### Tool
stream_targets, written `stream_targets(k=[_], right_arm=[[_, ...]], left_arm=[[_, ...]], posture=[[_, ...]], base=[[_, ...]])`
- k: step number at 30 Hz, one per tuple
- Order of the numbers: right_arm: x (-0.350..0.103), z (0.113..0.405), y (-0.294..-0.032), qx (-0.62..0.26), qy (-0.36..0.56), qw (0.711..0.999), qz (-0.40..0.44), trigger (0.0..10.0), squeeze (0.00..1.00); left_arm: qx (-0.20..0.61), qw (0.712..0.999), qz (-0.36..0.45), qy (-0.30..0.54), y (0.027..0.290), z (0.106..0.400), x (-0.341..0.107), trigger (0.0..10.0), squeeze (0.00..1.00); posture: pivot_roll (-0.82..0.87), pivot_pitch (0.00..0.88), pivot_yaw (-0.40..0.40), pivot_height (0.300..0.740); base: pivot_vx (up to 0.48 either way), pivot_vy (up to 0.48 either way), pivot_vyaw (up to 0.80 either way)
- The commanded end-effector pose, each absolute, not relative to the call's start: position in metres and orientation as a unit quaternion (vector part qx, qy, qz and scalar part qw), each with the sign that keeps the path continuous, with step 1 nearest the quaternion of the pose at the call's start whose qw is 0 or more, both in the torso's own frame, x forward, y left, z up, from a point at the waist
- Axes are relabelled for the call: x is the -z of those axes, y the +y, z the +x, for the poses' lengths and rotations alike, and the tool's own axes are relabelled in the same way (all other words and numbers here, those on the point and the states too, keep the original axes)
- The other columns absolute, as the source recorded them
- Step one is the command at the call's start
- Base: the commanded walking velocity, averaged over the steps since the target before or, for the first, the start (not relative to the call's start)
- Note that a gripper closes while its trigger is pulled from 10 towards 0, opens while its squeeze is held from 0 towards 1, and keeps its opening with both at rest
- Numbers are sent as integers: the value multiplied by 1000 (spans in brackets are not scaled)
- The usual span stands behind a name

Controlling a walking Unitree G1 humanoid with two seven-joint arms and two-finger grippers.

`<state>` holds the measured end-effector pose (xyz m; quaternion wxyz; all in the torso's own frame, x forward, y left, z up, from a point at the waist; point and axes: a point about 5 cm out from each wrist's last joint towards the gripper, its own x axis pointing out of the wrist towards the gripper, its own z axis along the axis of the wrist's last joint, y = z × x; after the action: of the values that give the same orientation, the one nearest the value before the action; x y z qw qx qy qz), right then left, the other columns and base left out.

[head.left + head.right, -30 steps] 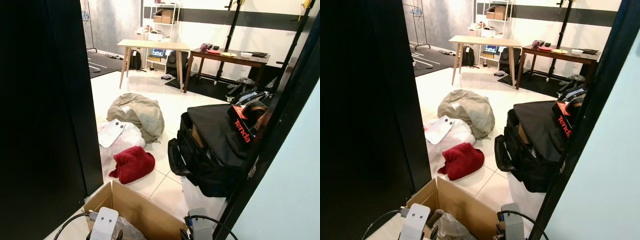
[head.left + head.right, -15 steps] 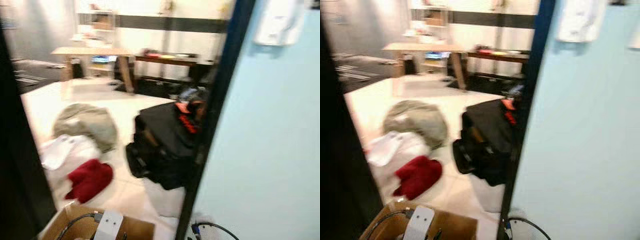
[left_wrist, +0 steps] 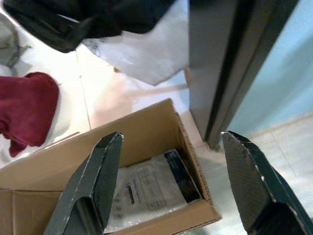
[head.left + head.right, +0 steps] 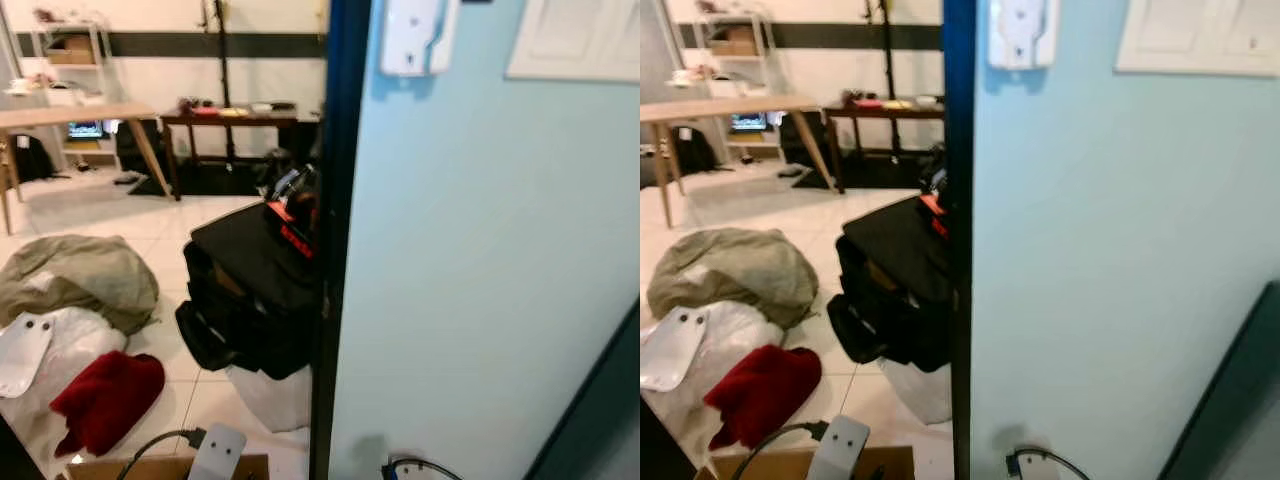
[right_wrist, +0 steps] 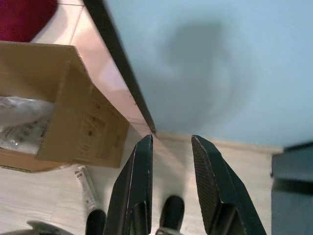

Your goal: Clean up the room

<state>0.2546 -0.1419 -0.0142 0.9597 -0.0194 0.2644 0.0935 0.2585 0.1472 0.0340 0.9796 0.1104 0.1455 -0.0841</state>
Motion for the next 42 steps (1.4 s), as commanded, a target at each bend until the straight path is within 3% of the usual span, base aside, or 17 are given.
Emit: stream_targets(k=[1, 42], right_arm=[[14, 254, -147, -91, 270, 958, -23, 10000, 0], [14, 249, -154, -90, 287, 953, -41, 10000, 0]], left_arm=[[85, 979, 103, 152, 145, 255, -32, 10000, 0], [157, 969, 73, 174, 130, 236, -20, 10000, 0]], posture=[[45, 137, -8, 740], [23, 98, -32, 740]], base=[[0, 0, -800], [0, 0, -800]])
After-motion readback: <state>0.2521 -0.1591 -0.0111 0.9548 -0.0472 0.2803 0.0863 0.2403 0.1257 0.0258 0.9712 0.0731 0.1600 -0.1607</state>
